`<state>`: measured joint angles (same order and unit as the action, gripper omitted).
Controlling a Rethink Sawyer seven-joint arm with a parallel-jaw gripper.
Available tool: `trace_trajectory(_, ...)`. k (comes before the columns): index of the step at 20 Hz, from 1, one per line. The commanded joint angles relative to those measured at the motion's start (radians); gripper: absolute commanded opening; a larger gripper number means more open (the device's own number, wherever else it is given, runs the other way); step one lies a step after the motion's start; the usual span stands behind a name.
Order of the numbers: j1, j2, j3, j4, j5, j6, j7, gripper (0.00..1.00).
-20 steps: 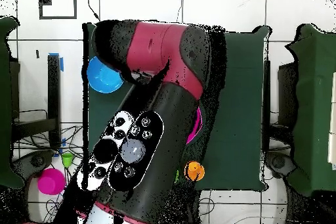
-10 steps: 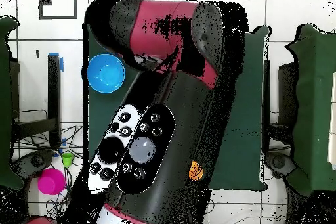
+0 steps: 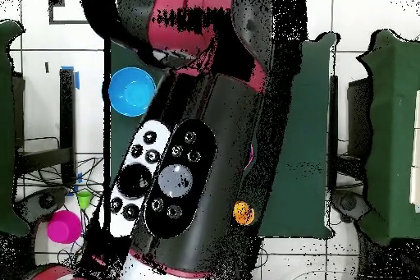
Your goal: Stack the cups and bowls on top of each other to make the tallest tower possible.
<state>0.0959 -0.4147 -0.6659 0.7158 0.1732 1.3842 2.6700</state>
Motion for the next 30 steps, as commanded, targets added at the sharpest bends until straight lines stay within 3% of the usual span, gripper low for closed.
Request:
trace_trajectory(1,-0.011,0.093,0.162,-0.103,0.075,0.093,0.041,1.00)
trace_trajectory(6,-0.011,0.121,0.162,-0.157,0.112,0.060,0.023,1.00)
trace_trajectory(11,-0.021,0.152,0.149,-0.246,0.148,0.087,-0.004,1.00)
trace_trajectory(20,-0.071,0.266,0.067,-0.518,0.284,0.134,-0.044,1.00)
trace_trajectory(26,-0.089,0.308,0.032,-0.552,0.378,0.070,-0.033,1.00)
trace_trajectory(30,-0.081,0.298,0.039,-0.503,0.354,0.006,-0.048,1.00)
